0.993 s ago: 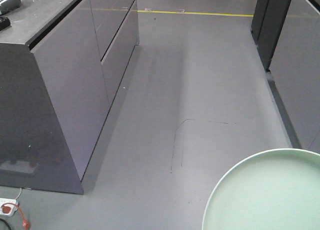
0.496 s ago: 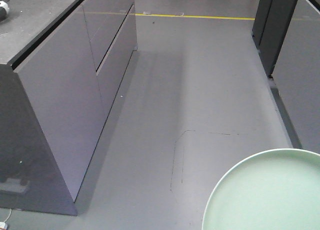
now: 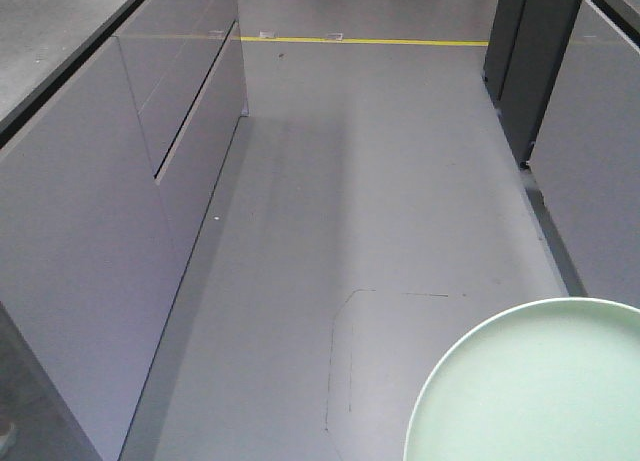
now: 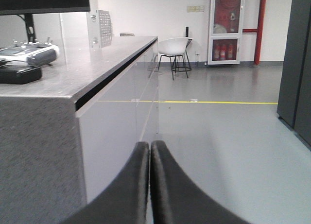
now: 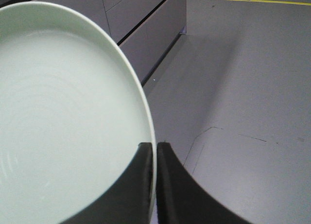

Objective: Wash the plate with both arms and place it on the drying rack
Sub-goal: 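Hold the plate in the right gripper while the base drives to the sink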

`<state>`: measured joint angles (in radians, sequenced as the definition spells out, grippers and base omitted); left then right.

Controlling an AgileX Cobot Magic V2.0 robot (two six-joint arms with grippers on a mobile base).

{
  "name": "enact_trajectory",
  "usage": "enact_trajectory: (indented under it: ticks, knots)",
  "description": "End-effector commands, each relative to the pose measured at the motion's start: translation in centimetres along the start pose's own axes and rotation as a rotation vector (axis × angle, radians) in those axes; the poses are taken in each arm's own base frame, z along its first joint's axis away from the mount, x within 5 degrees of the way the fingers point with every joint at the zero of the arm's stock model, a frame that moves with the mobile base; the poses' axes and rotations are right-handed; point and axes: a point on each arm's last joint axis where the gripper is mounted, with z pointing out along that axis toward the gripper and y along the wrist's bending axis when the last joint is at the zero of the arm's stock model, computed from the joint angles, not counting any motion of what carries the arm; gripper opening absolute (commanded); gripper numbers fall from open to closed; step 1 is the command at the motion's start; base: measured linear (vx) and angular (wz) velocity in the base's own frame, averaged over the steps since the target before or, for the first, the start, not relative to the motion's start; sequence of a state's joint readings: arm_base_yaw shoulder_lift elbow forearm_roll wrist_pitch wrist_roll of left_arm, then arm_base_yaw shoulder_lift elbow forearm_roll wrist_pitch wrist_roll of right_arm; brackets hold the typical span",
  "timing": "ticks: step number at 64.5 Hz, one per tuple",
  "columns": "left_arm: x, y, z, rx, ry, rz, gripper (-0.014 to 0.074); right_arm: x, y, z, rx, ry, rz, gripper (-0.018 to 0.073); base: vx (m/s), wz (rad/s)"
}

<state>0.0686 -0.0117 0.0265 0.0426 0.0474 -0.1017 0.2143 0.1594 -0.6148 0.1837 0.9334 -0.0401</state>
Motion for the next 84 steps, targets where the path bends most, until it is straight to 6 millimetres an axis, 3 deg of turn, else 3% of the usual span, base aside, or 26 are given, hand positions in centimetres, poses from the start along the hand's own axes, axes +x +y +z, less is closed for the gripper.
enact_trajectory:
  ticks: [1, 84]
  knots:
    - [-0.25, -0.04, -0.09, 0.007, -0.074, -0.014, -0.0006, -1.29, 0.08, -0.26, 0.001, -0.086, 0.003, -0.0005, 0.31, -0.12]
    - [-0.25, -0.04, -0.09, 0.007, -0.074, -0.014, -0.0006, -1.26, 0.08, -0.26, 0.001, -0.083, 0.003, -0.0005, 0.33, -0.05]
